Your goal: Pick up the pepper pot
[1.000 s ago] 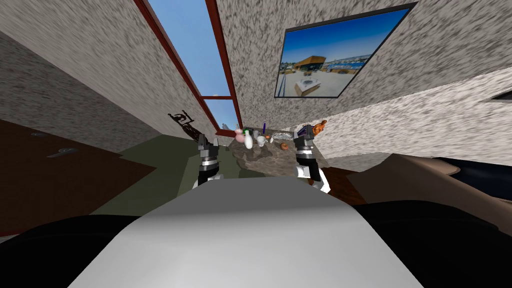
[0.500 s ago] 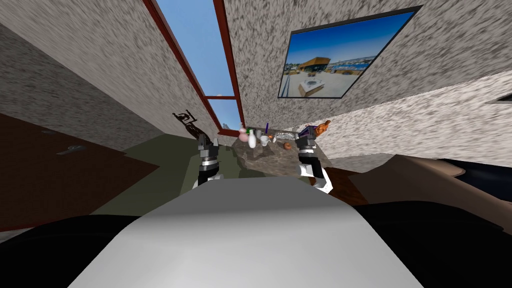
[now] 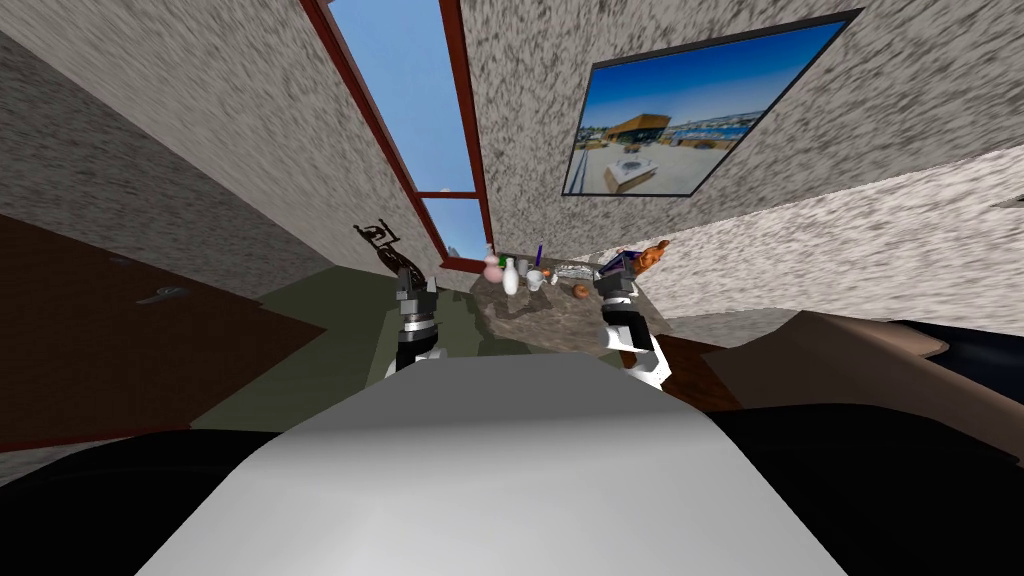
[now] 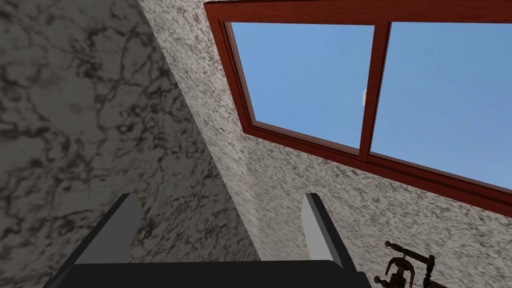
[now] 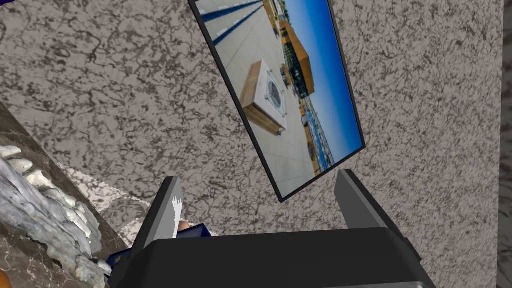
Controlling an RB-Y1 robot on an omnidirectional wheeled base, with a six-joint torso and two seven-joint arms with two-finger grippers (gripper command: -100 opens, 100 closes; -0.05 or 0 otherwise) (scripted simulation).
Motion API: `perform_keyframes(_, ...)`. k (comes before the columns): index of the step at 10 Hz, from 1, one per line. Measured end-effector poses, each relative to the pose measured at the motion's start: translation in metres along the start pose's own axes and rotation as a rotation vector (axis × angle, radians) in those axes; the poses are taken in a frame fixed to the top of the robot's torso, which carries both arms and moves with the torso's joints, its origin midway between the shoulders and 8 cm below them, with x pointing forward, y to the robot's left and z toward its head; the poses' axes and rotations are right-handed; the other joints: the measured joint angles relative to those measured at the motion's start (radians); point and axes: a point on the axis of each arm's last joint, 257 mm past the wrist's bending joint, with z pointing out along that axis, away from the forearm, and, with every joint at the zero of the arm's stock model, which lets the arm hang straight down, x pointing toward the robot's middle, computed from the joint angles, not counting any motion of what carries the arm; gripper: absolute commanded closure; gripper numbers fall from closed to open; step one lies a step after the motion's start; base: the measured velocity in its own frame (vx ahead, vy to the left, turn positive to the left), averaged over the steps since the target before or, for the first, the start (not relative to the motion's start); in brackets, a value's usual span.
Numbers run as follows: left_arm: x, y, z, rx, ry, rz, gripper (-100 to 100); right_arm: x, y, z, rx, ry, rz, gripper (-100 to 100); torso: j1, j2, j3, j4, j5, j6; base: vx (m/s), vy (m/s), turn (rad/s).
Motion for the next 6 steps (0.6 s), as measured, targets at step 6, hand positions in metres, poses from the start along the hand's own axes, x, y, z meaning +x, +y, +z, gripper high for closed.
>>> perform_keyframes(6,0.0,0.0,0.0,0.0,0.0,0.0,0,-0.056,-0.024,0.016,0.089,-0.112,0.198,-100,0.0,-0.001,-0.001,0.0,0.0,0.0,-0.001,0.068,0.03)
